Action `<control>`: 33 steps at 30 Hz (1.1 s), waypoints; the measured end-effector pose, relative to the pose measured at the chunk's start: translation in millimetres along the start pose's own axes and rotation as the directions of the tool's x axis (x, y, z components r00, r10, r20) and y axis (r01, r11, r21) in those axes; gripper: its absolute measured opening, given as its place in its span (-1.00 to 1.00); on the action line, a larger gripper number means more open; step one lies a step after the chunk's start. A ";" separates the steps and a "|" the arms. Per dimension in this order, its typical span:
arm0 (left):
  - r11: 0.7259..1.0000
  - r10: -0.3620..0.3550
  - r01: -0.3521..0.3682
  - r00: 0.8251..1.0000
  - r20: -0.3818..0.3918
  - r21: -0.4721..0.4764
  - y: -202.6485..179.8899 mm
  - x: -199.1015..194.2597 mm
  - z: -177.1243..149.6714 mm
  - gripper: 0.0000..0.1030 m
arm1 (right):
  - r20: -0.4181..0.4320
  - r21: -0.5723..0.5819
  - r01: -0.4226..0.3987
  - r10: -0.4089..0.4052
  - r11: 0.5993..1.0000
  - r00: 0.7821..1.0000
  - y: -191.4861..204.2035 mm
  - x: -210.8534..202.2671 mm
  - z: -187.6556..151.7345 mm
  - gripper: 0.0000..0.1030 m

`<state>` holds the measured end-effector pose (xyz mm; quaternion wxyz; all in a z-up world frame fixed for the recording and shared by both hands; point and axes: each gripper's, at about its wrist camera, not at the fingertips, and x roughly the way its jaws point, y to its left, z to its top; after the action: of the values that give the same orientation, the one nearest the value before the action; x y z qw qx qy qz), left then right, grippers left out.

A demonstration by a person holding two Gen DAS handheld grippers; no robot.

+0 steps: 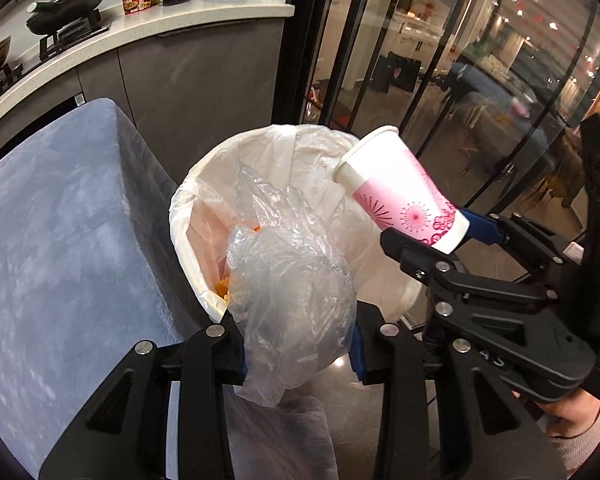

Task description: Collect trash

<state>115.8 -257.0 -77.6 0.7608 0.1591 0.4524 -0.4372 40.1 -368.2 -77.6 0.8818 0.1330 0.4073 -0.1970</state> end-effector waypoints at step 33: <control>0.992 0.129 -0.127 0.984 0.125 -0.026 12.0 -40.1 -4.2 0.44 | 0.124 0.024 0.014 -0.017 1.000 0.992 3.3 -56.1 -3.5 0.39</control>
<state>114.8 -226.6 -48.5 0.8159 0.1531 0.3959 -0.3926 6.2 -350.4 -36.3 0.9022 0.1275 0.3506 -0.2164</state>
